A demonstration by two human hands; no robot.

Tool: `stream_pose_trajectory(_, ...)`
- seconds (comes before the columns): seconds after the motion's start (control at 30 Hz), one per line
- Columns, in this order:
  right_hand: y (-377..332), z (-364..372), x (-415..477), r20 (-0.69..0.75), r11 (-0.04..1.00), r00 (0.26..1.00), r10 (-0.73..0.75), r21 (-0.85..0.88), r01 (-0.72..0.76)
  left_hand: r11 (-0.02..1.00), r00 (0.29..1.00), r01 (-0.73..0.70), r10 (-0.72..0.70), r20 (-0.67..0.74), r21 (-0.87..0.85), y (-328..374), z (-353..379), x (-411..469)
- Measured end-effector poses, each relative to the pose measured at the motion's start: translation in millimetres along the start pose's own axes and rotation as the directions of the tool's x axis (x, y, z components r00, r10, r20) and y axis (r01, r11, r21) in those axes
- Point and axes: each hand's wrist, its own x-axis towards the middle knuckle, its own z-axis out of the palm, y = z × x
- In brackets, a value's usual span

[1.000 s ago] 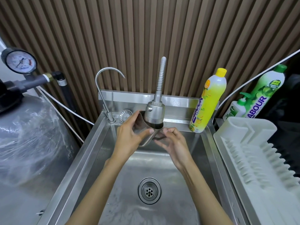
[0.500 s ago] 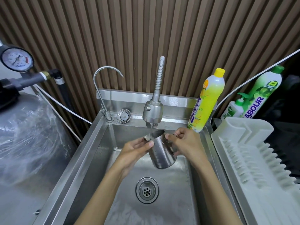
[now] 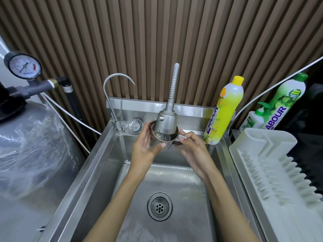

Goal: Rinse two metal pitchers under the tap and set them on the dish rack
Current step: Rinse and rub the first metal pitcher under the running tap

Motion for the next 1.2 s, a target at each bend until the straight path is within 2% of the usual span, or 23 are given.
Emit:
stream_pose_trajectory(0.1,6,3,1,0.009,0.999,0.999,0.053,0.006,-0.053,0.97,0.998,-0.062,0.067,-0.015,0.237,10,-7,0)
stream_pose_trajectory(0.2,3,4,-1,-0.038,0.987,0.995,0.096,-0.129,-0.1,0.894,0.997,-0.04,0.066,-0.043,0.446,16,-10,-2)
stream_pose_trajectory(0.3,-6,8,-7,-0.119,0.959,0.986,0.116,-0.243,-0.143,0.845,0.995,0.032,0.025,-0.099,0.533,23,-9,-7)
stream_pose_trajectory(0.37,-15,10,-12,-0.182,0.927,0.978,0.097,-0.341,-0.156,0.85,0.994,0.083,-0.031,-0.107,0.52,22,-8,-11)
stream_pose_trajectory(0.5,-34,11,-23,-0.241,0.822,0.971,0.003,-0.551,-0.14,0.908,0.981,0.193,-0.173,-0.086,0.371,13,-5,-17)
stream_pose_trajectory(0.6,-43,12,-30,-0.263,0.694,0.956,-0.134,-0.713,-0.099,0.942,0.964,0.266,-0.265,-0.034,0.203,5,-1,-18)
stream_pose_trajectory(0.67,-46,11,-33,-0.227,0.58,0.945,-0.236,-0.813,-0.05,0.952,0.959,0.28,-0.282,0.003,0.126,1,2,-20)
stream_pose_trajectory(0.7,-46,10,-33,-0.207,0.561,0.94,-0.27,-0.828,-0.021,0.958,0.962,0.272,-0.274,0.016,0.087,0,4,-21)
stream_pose_trajectory(0.77,-46,7,-31,-0.189,0.611,0.94,-0.285,-0.791,0.027,0.97,0.97,0.242,-0.243,0.03,0.018,-1,8,-19)
stream_pose_trajectory(0.83,-42,4,-26,-0.179,0.727,0.952,-0.249,-0.684,0.062,0.98,0.981,0.194,-0.193,0.026,-0.04,-1,11,-14)
stream_pose_trajectory(0.93,-28,-1,-16,-0.104,0.91,0.983,-0.154,-0.402,0.1,0.994,0.995,0.094,-0.095,-0.014,-0.052,1,12,-9)
stream_pose_trajectory(1.0,-15,-4,-7,-0.031,0.986,0.995,-0.093,-0.142,0.088,0.998,0.998,0.0,0.004,-0.056,0.064,4,9,-6)
stream_pose_trajectory(1.07,-3,-3,1,0.028,0.998,0.999,-0.025,0.065,0.023,0.969,0.993,-0.067,0.087,-0.077,0.237,6,5,-2)
stream_pose_trajectory(1.13,6,-1,4,0.038,0.983,0.997,0.063,0.172,-0.068,0.918,0.986,-0.09,0.137,-0.093,0.387,10,0,-1)
stream_pose_trajectory(1.2,13,3,4,0.023,0.979,0.991,0.128,0.157,-0.13,0.865,0.978,-0.095,0.173,-0.115,0.492,16,-2,-5)
